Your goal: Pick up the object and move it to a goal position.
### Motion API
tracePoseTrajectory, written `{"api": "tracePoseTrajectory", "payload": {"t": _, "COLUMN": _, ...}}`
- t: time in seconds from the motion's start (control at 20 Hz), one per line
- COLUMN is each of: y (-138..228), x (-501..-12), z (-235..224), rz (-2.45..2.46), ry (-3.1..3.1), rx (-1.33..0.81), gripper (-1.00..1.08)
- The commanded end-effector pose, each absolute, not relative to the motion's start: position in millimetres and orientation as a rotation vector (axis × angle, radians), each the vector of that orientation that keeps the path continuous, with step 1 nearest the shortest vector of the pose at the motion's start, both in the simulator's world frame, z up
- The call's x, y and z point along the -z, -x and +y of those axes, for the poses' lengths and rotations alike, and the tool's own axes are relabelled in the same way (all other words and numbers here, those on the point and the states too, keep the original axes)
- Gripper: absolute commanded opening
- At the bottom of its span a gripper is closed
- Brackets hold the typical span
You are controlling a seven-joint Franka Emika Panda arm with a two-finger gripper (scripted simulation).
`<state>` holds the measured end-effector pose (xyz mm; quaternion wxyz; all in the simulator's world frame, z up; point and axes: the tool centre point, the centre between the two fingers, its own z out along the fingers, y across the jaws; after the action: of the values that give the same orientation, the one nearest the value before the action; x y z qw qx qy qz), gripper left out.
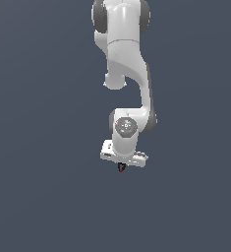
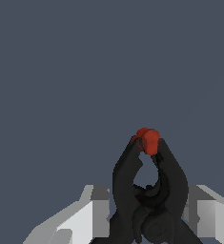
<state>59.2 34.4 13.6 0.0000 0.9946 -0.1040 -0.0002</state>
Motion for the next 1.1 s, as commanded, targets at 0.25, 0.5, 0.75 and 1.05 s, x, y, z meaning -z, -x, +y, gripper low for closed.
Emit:
{"api": "tracePoseTrajectory", "payload": {"t": 0.25, "y": -55.1, "x": -23.5, "z": 33.4, "rz": -0.327, "ry": -3.125, "rx": 0.000, "gripper": -1.00}}
{"api": "tracePoseTrajectory", "payload": {"t": 0.5, "y": -46.8, "x": -42.9, "z": 31.3, "rz": -0.327, "ry": -3.125, "rx": 0.000, "gripper": -1.00}}
{"api": "tracePoseTrajectory", "payload": {"t": 0.75, "y": -33.9, "x": -73.3, "z": 28.1, "rz": -0.327, "ry": -3.125, "rx": 0.000, "gripper": -1.00}}
{"api": "tracePoseTrajectory", "payload": {"t": 1.05, "y": -12.9, "x": -123.7, "z": 22.8, "rz": -0.327, "ry": -3.125, "rx": 0.000, "gripper": -1.00}}
